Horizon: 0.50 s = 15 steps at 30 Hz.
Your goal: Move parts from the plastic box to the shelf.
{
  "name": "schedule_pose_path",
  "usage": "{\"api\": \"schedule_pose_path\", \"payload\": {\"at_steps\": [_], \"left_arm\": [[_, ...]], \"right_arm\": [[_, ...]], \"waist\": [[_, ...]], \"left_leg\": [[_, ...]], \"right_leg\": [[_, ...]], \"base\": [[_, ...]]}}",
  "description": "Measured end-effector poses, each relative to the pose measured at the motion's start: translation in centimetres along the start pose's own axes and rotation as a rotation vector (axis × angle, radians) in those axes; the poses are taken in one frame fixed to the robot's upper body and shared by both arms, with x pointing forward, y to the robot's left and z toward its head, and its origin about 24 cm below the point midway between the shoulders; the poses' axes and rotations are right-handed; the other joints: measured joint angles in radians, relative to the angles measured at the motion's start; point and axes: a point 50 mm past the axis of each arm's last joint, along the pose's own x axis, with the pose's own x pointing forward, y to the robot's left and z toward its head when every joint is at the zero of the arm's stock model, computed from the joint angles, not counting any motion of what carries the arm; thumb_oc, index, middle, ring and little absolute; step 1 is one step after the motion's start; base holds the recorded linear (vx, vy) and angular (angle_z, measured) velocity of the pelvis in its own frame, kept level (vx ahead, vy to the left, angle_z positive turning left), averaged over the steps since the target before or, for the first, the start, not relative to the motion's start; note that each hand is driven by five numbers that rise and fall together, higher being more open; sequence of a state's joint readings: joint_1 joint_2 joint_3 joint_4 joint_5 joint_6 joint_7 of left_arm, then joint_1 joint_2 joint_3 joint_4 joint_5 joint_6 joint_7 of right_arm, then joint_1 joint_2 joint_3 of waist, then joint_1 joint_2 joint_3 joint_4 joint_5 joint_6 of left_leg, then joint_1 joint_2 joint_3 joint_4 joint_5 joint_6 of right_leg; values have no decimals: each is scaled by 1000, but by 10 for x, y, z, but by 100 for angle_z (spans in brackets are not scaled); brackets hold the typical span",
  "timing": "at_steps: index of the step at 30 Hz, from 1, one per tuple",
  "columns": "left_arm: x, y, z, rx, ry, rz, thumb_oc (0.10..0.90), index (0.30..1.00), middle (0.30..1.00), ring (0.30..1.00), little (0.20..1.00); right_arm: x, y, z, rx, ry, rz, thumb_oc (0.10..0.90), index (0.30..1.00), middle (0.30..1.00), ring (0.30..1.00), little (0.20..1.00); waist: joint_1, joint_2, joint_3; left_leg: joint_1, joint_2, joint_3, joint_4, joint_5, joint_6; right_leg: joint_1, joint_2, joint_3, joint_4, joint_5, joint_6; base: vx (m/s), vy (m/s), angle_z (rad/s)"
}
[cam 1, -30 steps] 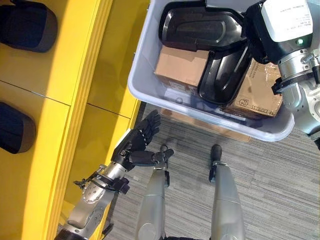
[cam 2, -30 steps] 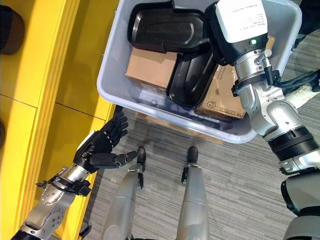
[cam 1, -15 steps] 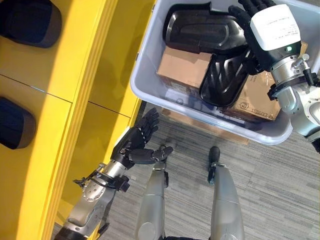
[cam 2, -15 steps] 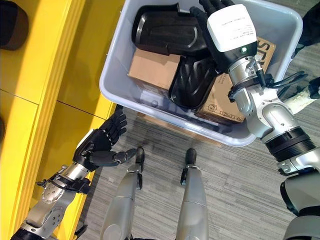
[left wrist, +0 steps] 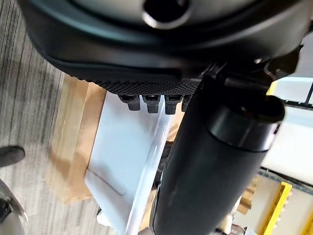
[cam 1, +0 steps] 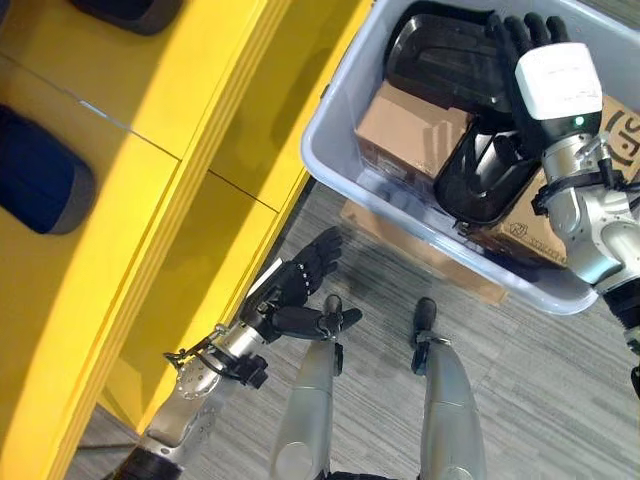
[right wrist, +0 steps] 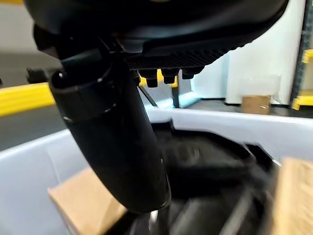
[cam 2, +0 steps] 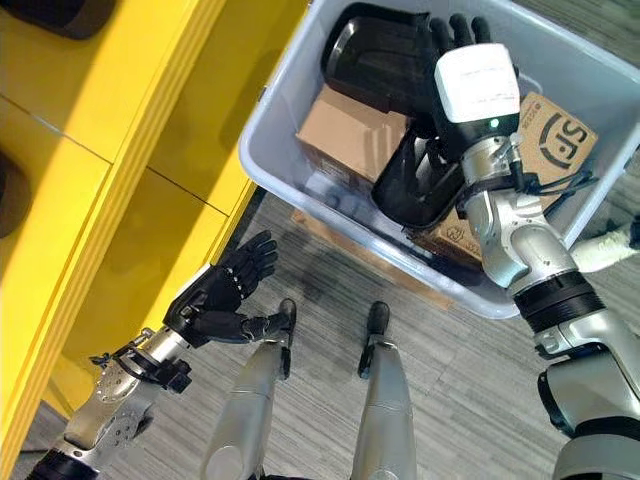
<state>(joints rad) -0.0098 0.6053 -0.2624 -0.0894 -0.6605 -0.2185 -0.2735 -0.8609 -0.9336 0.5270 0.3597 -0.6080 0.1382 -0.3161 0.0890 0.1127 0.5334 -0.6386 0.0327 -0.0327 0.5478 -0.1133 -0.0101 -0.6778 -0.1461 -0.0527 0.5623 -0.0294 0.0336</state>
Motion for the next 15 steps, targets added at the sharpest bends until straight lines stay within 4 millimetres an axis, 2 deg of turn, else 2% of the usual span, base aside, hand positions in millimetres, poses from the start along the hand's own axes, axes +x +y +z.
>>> {"api": "schedule_pose_path", "payload": {"at_steps": [3, 5, 6, 7, 8, 9, 11, 12, 15], "left_arm": [[0, 7, 6, 20, -23, 28, 900, 1000, 1000, 1000, 1000], [4, 7, 11, 36, -51, 27, 900, 1000, 1000, 1000, 1000], [10, 11, 16, 50, -74, 62, 900, 1000, 1000, 1000, 1000], [13, 13, 18, 60, -76, 82, 900, 1000, 1000, 1000, 1000], [16, 17, 17, 78, -61, 98, 900, 1000, 1000, 1000, 1000], [18, 21, 18, 99, -49, 108, 900, 1000, 1000, 1000, 1000], [17, 26, 21, 125, -44, 133, 900, 1000, 1000, 1000, 1000], [13, 26, 18, 122, -35, 141, 900, 1000, 1000, 1000, 1000], [1, 17, 5, 73, 0, 134, 900, 1000, 1000, 1000, 1000]], "right_arm": [[-9, 14, 1, 14, 12, 30, 900, 1000, 1000, 1000, 1000], [-6, 9, 2, 15, 8, -1, 900, 1000, 1000, 1000, 1000], [8, -3, 7, 15, -24, -57, 900, 1000, 1000, 1000, 1000], [16, -13, 10, 18, -43, -94, 900, 1000, 1000, 1000, 1000], [23, -17, 13, 25, -46, -119, 900, 1000, 1000, 1000, 1000], [27, -17, 14, 26, -39, -119, 900, 1000, 1000, 1000, 1000], [27, -13, 12, 39, -15, -103, 900, 1000, 1000, 1000, 1000], [28, -14, 13, 43, -17, -107, 900, 1000, 1000, 1000, 1000], [24, -6, 24, 46, -52, -71, 900, 1000, 1000, 1000, 1000]], "waist": [[-11, 1, -1], [-7, 1, -1], [9, -4, -2], [13, -5, -2], [12, -5, -1], [5, -8, 0], [-7, -42, 0], [-7, -58, 2], [-10, -58, 2]], "left_leg": [[-6, 0, 2, 103, -56, -3], [-26, 4, 2, 108, -50, 5], [-50, 24, 27, 45, -12, -10], [-59, 19, 20, 4, 7, 1], [-67, 19, 7, -31, 41, 15], [-71, 24, -10, -56, 61, 5], [-66, 22, -24, -109, 98, -10], [-57, 19, -26, -151, 127, -41], [-6, 57, -15, -230, 157, -64]], "right_leg": [[-22, -9, 29, 113, 10, -1], [-10, -26, 33, 40, 17, -9], [-5, -81, -25, -116, -1, 20], [8, -107, -34, -238, 27, 70], [26, -116, 1, -336, 54, 101], [55, -120, 31, -401, 73, 108], [131, -118, 6, -431, 95, 107], [122, -111, 12, -429, 202, 143], [111, -79, 15, -403, 192, 128]], "base": [[30, -98, -9], [41, -386, -9], [46, -472, -32], [24, -419, -33], [-17, -222, -7], [-6, -238, 28], [16, -140, 49], [27, -96, 21], [62, -83, -13]]}}
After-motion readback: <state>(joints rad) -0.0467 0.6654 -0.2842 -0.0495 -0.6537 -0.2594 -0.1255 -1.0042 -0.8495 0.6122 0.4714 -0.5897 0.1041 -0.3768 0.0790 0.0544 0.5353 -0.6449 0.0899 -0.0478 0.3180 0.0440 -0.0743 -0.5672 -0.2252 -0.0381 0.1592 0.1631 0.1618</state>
